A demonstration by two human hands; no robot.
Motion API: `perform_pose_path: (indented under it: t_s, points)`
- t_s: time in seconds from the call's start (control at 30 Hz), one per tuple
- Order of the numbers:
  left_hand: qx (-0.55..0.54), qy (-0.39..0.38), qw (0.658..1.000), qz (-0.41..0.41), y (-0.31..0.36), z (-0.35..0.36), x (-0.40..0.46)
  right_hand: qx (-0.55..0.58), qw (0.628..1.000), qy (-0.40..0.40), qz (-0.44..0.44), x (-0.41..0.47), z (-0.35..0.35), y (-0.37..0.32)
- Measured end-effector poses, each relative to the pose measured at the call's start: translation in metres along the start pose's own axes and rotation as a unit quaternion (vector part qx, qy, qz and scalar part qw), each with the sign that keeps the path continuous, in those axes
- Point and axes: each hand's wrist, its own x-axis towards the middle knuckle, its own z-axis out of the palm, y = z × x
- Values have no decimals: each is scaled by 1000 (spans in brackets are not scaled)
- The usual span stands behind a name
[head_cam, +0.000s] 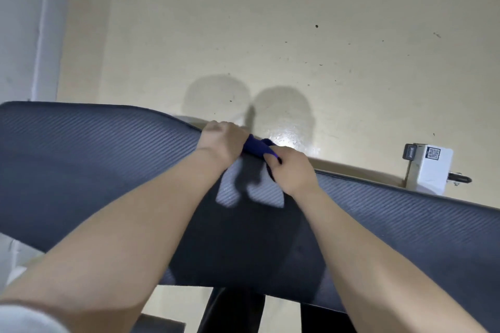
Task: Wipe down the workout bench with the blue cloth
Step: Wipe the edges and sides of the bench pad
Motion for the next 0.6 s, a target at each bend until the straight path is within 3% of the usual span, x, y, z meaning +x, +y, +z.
perform_pose_path:
  t_s: [0.13,0.23,0.3,0.47,0.6]
  points:
    - [-8,-13,997,80,34,6,1,-33,998,15,50,-14,-25,28]
    - [-42,-33,994,91,37,5,9,-79,994,14,78,-11,-26,26]
    - [0,-34,995,98,21,5,10,-88,994,-8,72,-1,-18,13]
    - [40,-8,999,33,-47,-12,1,-9,999,-31,23,33,18,-47]
    - [57,-33,997,-41,-80,-14,7,6,997,-75,-20,40,28,-74]
